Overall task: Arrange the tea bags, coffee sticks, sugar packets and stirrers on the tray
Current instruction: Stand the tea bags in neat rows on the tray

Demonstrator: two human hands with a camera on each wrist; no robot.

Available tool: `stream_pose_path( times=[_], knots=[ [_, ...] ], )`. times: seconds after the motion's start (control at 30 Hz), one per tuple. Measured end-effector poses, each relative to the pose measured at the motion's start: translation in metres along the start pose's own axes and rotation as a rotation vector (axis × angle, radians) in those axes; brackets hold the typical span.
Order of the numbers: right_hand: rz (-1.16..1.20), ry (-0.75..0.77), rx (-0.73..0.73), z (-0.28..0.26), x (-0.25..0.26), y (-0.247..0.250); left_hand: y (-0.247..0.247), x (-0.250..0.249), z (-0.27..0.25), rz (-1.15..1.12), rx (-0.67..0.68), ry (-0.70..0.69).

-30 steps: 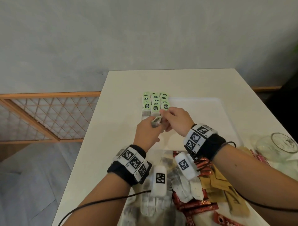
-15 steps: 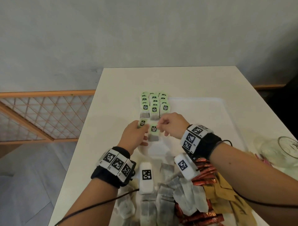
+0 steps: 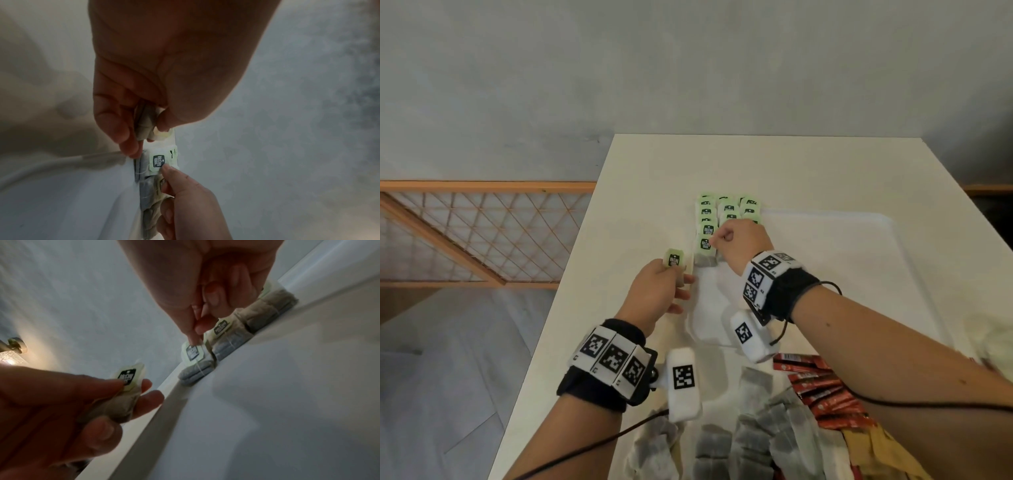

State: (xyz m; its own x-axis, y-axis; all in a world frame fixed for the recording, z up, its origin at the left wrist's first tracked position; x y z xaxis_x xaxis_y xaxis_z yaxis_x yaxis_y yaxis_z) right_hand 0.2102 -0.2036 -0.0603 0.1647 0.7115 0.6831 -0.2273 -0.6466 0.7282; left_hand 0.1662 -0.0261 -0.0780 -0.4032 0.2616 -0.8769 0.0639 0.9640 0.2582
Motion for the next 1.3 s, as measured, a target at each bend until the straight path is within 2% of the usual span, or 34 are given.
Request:
stream_pose_path(
  times=[0.1, 0.23, 0.37, 0.53, 0.7, 0.83, 1.1, 1.3],
  knots=[
    [0.025, -0.02, -0.008, -0.003, -0.001, 0.004, 0.0, -0.002, -0.002, 0.006, 0.007, -0.014],
    [0.219, -0.042, -0.067, -0.016, -0.001, 0.018, -0.004, -0.009, -0.009, 0.036, 0.015, -0.083],
    [0.364, 0.011, 0.072, -0.039, 0.008, 0.024, -0.013, -0.019, -0.02, 0.042, 0.025, -0.156],
    [0.303, 0.038, 0.129, -0.049, 0.0, 0.045, -0.025, -0.028, -0.035, 0.12, 0.053, -0.265],
    [0.181, -0.052, 0.24, -0.055, -0.035, 0.053, -0.018, -0.025, -0.027, 0.403, -0.059, -0.398],
    [0.063, -0.065, 0.157, -0.044, -0.048, 0.054, -0.023, -0.025, -0.004, 0.488, -0.073, -0.374],
    [0.082, -0.019, 0.099, -0.015, -0.028, 0.033, -0.04, -0.044, 0.033, 0.892, -0.018, -0.385],
    [0.086, -0.014, 0.064, 0.002, -0.021, 0.023, -0.041, -0.053, 0.038, 0.928, 0.003, -0.375]
  ],
)
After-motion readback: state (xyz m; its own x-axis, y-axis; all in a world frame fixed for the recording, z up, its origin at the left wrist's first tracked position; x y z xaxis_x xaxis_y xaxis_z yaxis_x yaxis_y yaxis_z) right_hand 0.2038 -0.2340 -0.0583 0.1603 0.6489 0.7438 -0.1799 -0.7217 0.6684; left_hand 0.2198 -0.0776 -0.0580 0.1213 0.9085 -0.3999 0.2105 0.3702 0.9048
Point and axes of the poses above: each hand's wrist, its own z-axis towards the middle knuckle, its own y-axis out of the back of the hand, x = y × z, the point moved 7 cm from there along z, towards the middle knuckle, and after that the axes turned 9 degrees about -x, right-handed, at the moved point
